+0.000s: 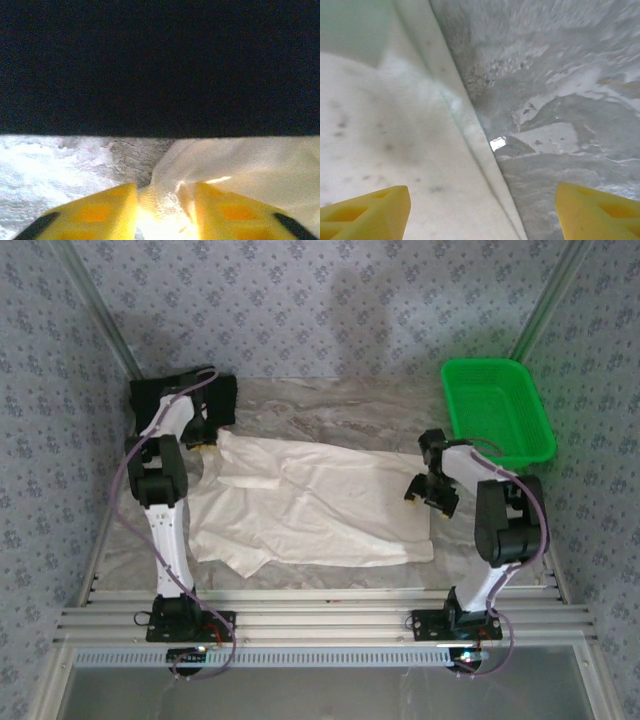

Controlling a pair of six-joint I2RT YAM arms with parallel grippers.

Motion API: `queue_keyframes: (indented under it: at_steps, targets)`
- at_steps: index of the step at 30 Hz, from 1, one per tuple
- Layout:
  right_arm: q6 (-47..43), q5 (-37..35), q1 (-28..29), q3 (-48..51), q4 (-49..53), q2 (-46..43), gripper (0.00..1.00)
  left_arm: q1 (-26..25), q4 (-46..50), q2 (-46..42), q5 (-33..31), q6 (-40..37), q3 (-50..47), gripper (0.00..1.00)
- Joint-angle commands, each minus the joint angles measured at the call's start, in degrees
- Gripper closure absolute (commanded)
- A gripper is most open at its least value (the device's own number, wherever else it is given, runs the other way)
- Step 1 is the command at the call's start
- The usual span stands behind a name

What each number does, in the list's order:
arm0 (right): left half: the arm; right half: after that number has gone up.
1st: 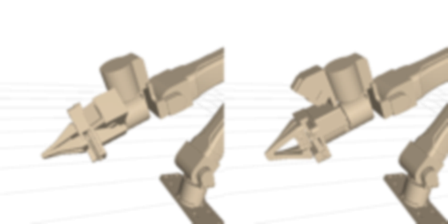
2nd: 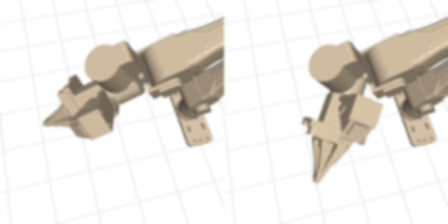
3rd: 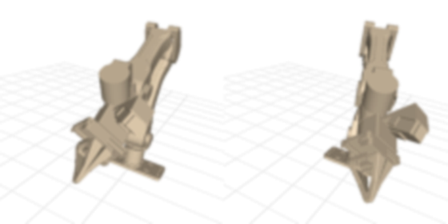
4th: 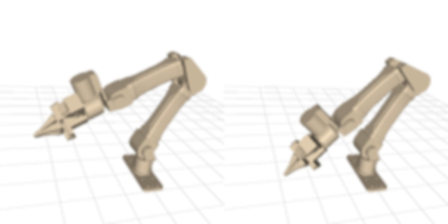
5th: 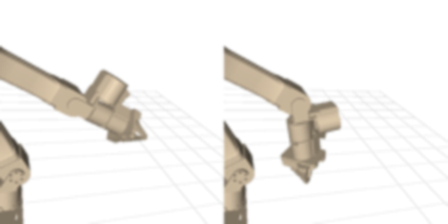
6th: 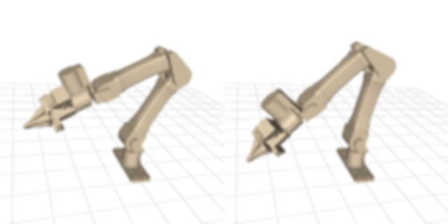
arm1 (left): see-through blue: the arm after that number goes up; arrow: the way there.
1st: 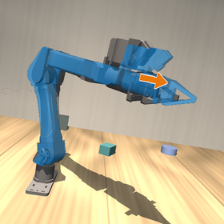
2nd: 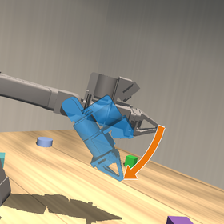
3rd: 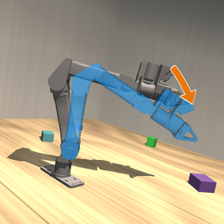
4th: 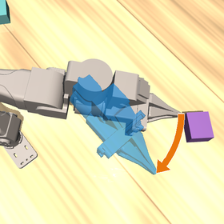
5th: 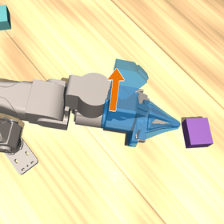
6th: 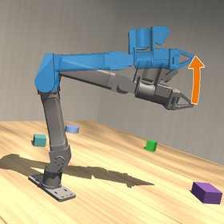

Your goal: Fold and stack the t-shirts

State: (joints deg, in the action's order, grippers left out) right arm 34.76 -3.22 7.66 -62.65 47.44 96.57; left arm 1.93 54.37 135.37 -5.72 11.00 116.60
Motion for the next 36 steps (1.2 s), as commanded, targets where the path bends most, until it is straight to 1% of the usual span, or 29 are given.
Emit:
queue_keyframes:
  at_steps: [1,3,5,6,8,9,10,12,13,15,16,19,22,26,28,32,36]
  targets:
    - [0.2,0.5,0.5,-3.1,1.2,-6.6,0.21,2.1,1.3,-9.5,-1.7,3.7,0.3,0.5]
    - [-0.4,5.2,0.7,-3.7,0.2,-7.7,0.21,2.5,1.1,-14.2,-1.8,5.4,-0.8,0.46]
    - [-0.4,9.8,1.9,-3.7,-1.6,-8.2,0.21,2.3,1.5,-18.2,0.3,7.0,-1.9,0.45]
    - [-0.4,12.3,2.7,-3.5,-2.9,-7.8,0.22,2.2,1.5,-20.2,2.7,8.6,-3.3,0.45]
    - [-0.1,15.9,4.1,-3.2,-5.0,-6.6,0.23,1.8,-1.3,-24.1,8.9,11.9,-9.5,0.46]
    - [0.7,17.2,4.6,-2.9,-6.6,-5.7,0.26,1.2,-2.7,-25.9,11.2,13.6,-13.1,0.5]
    - [1.9,17.9,5.1,-2.8,-7.9,-4.6,0.29,0.5,-4.1,-27.3,12.5,15.2,-16.5,0.57]
    - [4.0,19.4,5.4,-2.5,-10.2,-2.5,0.37,-0.2,-7.3,-28.8,13.5,18.3,-23.0,0.76]
    - [4.8,19.8,5.6,-2.3,-11.4,-1.4,0.4,-0.3,-9.0,-29.2,14.0,20.1,-26.1,0.82]
    - [5.4,19.4,5.9,-2.6,-12.4,0.6,0.46,-0.3,-11.5,-29.5,12.2,22.5,-30.9,0.89]
    - [5.4,19.5,6.0,-2.7,-12.7,1.6,0.48,-0.2,-12.9,-29.6,11.1,23.6,-33.1,0.91]
    - [5.9,18.8,6.0,-2.5,-12.7,4.0,0.54,0.1,-15.2,-29.2,8.5,25.3,-37.2,0.93]
    - [6.5,17.2,6.0,-1.5,-12.6,5.1,0.57,0.4,-17.4,-28.1,6.6,26.2,-39.6,0.94]
    - [7.2,14.2,5.9,-1.3,-10.2,7.3,0.62,0.8,-20.1,-26.4,7.2,27.3,-42.7,0.95]
    - [7.4,11.2,6.1,-2.2,-7.5,8.7,0.63,1.2,-20.0,-25.3,6.5,27.5,-43.5,0.95]
    - [6.5,4.3,6.8,-4.7,-2.1,11.2,0.61,3.1,-20.3,-24.5,4.2,27.1,-45.5,0.95]
    - [6.5,1.5,7.2,-5.1,-0.2,14.0,0.59,5.1,-19.5,-23.2,2.7,25.5,-46.2,0.95]
